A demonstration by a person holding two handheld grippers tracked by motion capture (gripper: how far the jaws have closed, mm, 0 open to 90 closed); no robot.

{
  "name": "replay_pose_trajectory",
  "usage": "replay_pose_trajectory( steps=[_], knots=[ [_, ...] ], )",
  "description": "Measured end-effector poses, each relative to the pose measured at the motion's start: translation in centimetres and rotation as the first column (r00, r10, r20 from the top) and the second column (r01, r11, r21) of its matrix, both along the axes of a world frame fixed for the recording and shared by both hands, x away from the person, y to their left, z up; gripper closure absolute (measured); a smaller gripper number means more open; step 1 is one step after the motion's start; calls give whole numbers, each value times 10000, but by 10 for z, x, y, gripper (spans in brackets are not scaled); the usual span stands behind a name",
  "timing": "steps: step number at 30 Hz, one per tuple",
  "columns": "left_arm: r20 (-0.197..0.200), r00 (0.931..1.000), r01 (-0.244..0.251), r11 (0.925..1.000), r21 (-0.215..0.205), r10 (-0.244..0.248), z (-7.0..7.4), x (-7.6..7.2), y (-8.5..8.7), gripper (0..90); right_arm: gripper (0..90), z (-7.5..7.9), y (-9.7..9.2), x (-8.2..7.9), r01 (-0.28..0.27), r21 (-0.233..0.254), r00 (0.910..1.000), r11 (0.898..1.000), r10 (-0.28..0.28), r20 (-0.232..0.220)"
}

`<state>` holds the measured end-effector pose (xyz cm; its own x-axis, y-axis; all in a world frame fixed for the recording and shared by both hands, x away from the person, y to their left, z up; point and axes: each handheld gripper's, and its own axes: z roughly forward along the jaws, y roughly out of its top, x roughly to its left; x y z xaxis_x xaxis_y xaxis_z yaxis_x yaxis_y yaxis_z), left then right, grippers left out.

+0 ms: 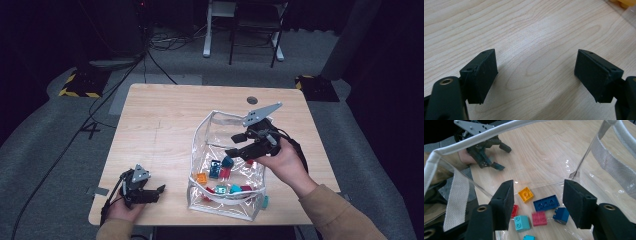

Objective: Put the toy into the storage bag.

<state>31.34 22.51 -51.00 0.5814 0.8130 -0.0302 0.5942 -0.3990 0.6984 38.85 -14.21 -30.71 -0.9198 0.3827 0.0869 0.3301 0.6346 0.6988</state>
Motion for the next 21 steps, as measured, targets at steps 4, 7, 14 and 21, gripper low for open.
replay_pose_trajectory(
  steps=[4,7,14,21],
  knots=[
    [-2,10000,-1,10000,-5,1,0,0,0,189,418,5,-6,-6,-25,258,9999,9997,22,119],
    [-3,10000,2,10000,-5,-2,0,0,0,189,418,10,-14,-11,6,421,9997,9991,-16,240],
    [-12,10000,-5,10000,-28,5,0,0,0,189,420,19,-37,-23,226,656,9987,9976,-255,447],
    [-6,10000,14,10000,-9,-14,0,0,0,190,421,22,-58,-32,419,809,9973,9958,-466,568]
  ],
)
